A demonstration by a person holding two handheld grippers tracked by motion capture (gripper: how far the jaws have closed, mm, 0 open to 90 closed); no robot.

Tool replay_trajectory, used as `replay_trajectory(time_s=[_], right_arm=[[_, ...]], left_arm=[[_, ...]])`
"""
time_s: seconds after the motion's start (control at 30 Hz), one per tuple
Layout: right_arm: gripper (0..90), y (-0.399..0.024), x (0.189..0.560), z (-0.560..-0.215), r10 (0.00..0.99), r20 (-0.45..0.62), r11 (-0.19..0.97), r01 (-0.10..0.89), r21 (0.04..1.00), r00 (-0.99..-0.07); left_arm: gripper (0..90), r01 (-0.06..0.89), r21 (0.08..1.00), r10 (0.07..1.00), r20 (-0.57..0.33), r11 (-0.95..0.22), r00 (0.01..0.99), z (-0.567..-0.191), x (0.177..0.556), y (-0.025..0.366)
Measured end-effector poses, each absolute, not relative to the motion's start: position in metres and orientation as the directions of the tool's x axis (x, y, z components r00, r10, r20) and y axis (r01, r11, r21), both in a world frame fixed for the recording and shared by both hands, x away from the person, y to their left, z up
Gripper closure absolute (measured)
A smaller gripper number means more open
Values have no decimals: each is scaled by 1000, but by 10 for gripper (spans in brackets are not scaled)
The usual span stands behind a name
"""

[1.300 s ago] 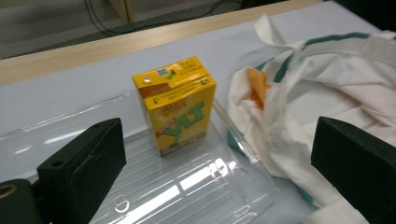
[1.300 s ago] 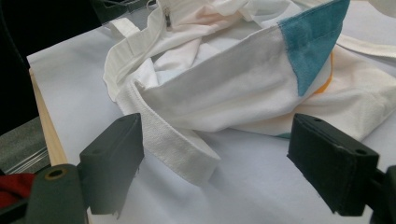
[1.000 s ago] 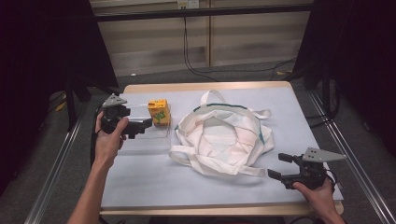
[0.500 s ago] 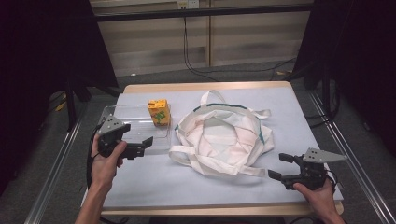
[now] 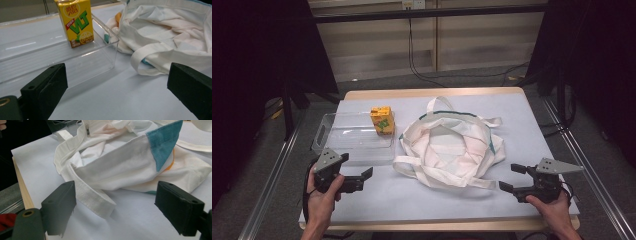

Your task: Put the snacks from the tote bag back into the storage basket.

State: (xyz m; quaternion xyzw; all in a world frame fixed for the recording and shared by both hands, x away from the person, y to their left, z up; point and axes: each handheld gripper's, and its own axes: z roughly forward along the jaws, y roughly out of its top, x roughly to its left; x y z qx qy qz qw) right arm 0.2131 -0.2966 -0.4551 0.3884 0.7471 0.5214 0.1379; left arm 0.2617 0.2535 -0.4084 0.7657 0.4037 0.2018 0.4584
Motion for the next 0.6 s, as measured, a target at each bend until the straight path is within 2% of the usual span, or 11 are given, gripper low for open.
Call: replay_trajectory(time_s=[0.23, 0.43, 0.6], right_arm=[[169, -298, 212, -455, 728, 203, 150, 441, 885, -655], [169, -298, 213, -455, 733, 203, 146, 442, 885, -649], [167, -300, 214, -456, 737, 208, 138, 445, 885, -643]], left_arm=[[17, 441, 864, 826, -54, -243, 561, -424, 244, 254], [18, 453, 870, 844, -88, -193, 529, -440, 240, 254], [21, 448, 869, 840, -73, -211, 537, -450, 239, 256]])
